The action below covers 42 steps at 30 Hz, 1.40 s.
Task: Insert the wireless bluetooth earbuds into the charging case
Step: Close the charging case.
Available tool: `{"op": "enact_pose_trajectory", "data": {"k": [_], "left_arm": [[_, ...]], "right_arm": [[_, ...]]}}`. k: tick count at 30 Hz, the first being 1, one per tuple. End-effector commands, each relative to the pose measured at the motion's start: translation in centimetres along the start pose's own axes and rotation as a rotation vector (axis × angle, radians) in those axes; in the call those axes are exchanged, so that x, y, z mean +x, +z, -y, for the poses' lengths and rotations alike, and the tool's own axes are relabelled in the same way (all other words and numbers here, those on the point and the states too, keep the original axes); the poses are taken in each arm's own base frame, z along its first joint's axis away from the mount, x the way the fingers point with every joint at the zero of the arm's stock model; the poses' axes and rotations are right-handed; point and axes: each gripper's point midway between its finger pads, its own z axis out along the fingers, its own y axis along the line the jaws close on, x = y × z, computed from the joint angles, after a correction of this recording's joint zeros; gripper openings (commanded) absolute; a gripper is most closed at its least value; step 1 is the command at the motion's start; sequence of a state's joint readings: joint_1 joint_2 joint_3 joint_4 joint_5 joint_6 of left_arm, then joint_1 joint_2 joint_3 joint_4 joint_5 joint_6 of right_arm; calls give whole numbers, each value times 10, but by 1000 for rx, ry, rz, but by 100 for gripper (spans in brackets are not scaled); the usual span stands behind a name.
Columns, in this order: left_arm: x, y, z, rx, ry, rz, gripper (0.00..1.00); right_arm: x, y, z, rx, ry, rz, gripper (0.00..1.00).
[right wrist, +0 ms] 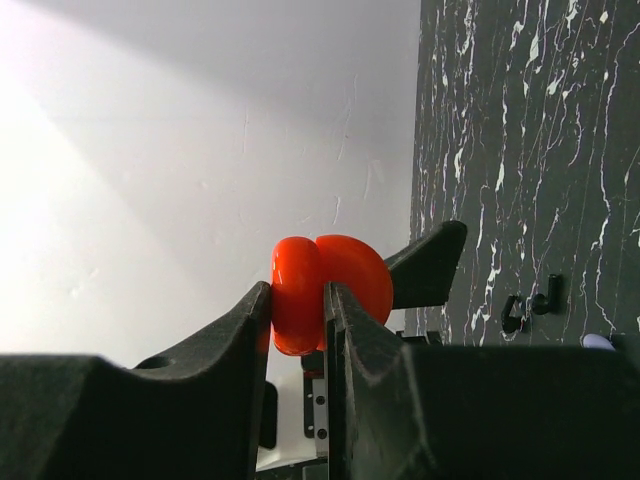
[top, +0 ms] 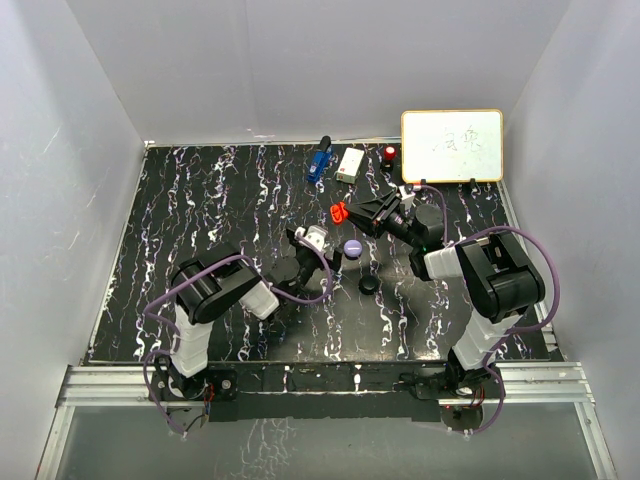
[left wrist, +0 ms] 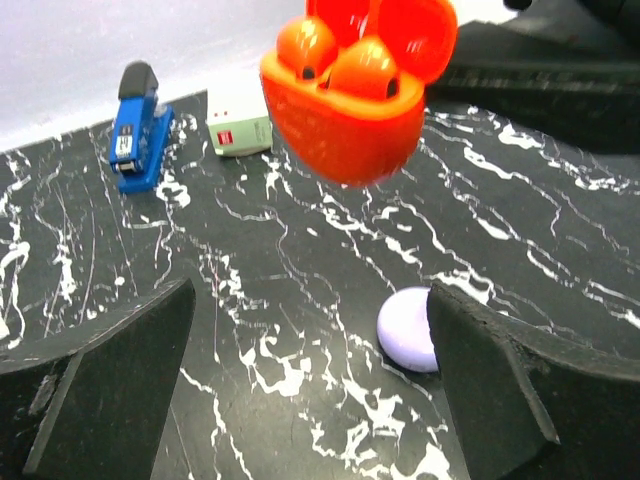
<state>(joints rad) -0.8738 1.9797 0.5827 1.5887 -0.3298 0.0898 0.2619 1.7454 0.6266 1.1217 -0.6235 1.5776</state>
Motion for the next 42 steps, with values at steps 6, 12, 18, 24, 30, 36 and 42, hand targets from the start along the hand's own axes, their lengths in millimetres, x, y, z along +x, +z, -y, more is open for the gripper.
{"op": "enact_pose_trajectory", "data": {"k": [6, 12, 18, 24, 30, 36, 42], "left_arm": [[-81, 25, -6, -84, 3, 272, 99], [-91, 30, -12, -128, 32, 292, 99], [-98, 27, -25, -193, 66, 294, 99], [-106, 19, -43, -258, 74, 293, 99], [-115, 12, -53, -280, 39, 308, 99], [-126, 5, -59, -291, 39, 325, 99], [-129, -19, -89, -422, 45, 294, 99]], "right_arm": [[2, -1, -28, -75, -46, 9, 0], [2, -1, -24, -63, -44, 11, 0], [2, -2, -19, -46, -38, 12, 0], [2, -2, -13, -26, -44, 15, 0], [3, -3, -6, -7, -38, 13, 0], [2, -3, -2, 0, -36, 12, 0], [-5, 1, 0, 12, -54, 26, 0]]}}
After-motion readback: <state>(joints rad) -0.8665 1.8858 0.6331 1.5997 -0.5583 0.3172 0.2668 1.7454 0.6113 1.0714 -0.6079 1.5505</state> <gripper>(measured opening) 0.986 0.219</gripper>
